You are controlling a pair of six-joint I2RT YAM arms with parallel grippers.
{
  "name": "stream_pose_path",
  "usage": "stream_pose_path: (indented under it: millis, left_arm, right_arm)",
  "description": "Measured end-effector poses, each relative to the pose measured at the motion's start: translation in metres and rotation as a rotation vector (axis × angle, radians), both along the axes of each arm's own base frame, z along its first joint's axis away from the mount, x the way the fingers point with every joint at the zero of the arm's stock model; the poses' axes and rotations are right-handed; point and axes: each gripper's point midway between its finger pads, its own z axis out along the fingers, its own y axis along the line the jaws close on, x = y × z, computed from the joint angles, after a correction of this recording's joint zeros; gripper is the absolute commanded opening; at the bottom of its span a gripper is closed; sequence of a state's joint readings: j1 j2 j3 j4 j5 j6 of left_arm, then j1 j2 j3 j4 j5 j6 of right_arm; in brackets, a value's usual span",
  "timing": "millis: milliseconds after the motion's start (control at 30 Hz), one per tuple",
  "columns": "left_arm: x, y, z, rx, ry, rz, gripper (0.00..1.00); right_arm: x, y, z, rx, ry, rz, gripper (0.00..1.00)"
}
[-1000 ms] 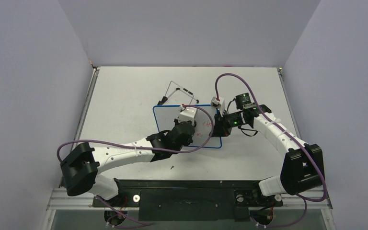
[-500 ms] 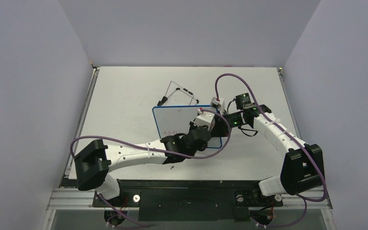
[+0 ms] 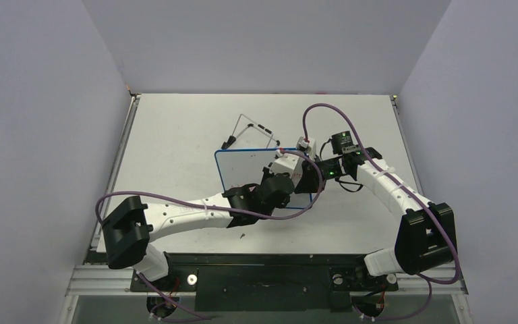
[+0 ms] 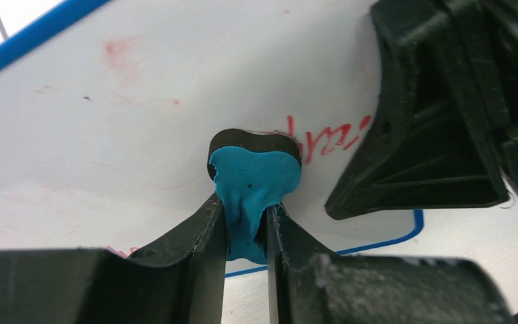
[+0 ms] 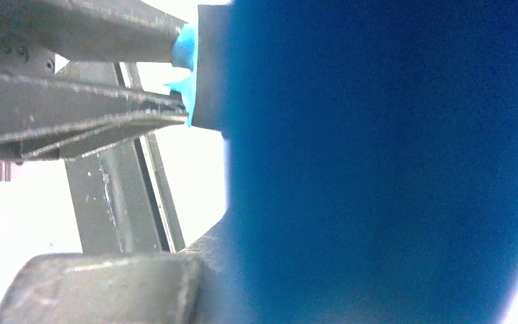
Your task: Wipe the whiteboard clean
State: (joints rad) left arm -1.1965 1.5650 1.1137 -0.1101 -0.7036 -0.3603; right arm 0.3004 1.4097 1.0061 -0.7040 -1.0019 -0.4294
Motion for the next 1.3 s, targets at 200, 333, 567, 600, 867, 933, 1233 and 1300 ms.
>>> stream_pose_path:
  millis: [200,333,567,600,867,933,1233,1300]
  left_arm:
    - [0.005,0.008,0.005,0.02,-0.01,0.019,0.0]
    - [-0.002,0.001,0.007,0.05,-0.037,0.022,0.0]
    - [-0.014,-0.022,0.003,0.13,-0.093,0.003,0.0]
    - [-0.013,-0.021,0.004,0.146,-0.102,0.003,0.0]
    - [0.001,-0.011,0.023,0.26,-0.183,0.024,0.0]
    - [0.005,-0.008,0.024,0.274,-0.19,0.03,0.0]
    - [0.005,-0.007,0.022,0.298,-0.197,0.01,0.0]
    - [0.002,-0.008,0.019,0.302,-0.198,0.004,0.0]
  right_arm:
    - [0.0,0.0,0.0,0.0,0.001,0.0,0.0]
    - [-0.001,0.0,0.0,0.0,0.001,0.002,0.0]
    - [-0.002,0.0,0.0,-0.001,0.007,0.004,0.0]
    - [-0.002,0.0,0.0,-0.002,0.006,0.004,0.0]
    - [-0.003,0.0,0.0,-0.002,0.006,0.005,0.0]
    - [-0.002,0.0,0.0,-0.001,0.006,0.004,0.0]
    - [-0.003,0.0,0.0,-0.001,0.01,0.001,0.0]
    - [-0.003,0.0,0.0,-0.001,0.01,0.002,0.0]
